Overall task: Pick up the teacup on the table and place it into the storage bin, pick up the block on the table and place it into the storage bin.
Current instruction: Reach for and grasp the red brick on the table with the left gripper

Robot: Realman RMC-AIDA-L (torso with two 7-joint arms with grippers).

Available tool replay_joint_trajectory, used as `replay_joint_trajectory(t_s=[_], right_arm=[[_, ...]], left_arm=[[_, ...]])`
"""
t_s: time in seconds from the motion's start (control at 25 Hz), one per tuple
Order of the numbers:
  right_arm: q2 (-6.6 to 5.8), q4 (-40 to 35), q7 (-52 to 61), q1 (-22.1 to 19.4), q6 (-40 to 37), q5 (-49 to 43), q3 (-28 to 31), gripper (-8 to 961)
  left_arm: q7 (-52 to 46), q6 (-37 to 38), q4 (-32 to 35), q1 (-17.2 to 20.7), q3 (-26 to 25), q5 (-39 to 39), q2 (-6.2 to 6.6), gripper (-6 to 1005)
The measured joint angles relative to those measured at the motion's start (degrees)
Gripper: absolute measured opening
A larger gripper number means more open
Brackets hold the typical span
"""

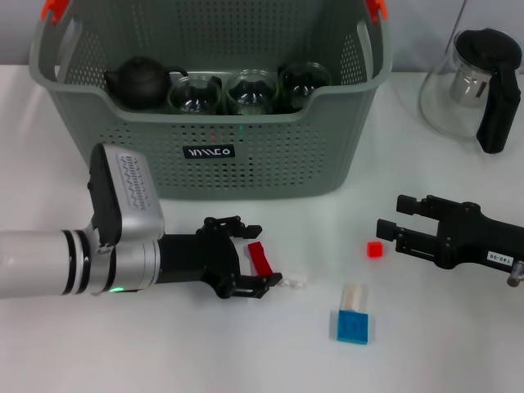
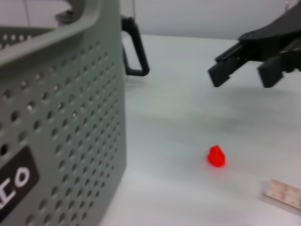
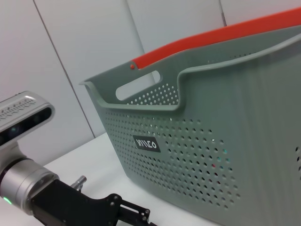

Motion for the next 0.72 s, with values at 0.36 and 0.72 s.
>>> replay_joint_trajectory(t_s=[0.36,0.72], right_arm=[[0.0,0.07,-0.2,-0.35,-0.06,0.0,0.0,712],[0.0,0.12,-0.24,-0.39,-0.2,0.0,0.0,712]], left_arm=[[-4.67,-0.95,-0.01,-0.23,-0.08,0.1,0.24,817],[-2.69,-2.2,-0.41,-0.08,0.11,0.53,0.12,823]])
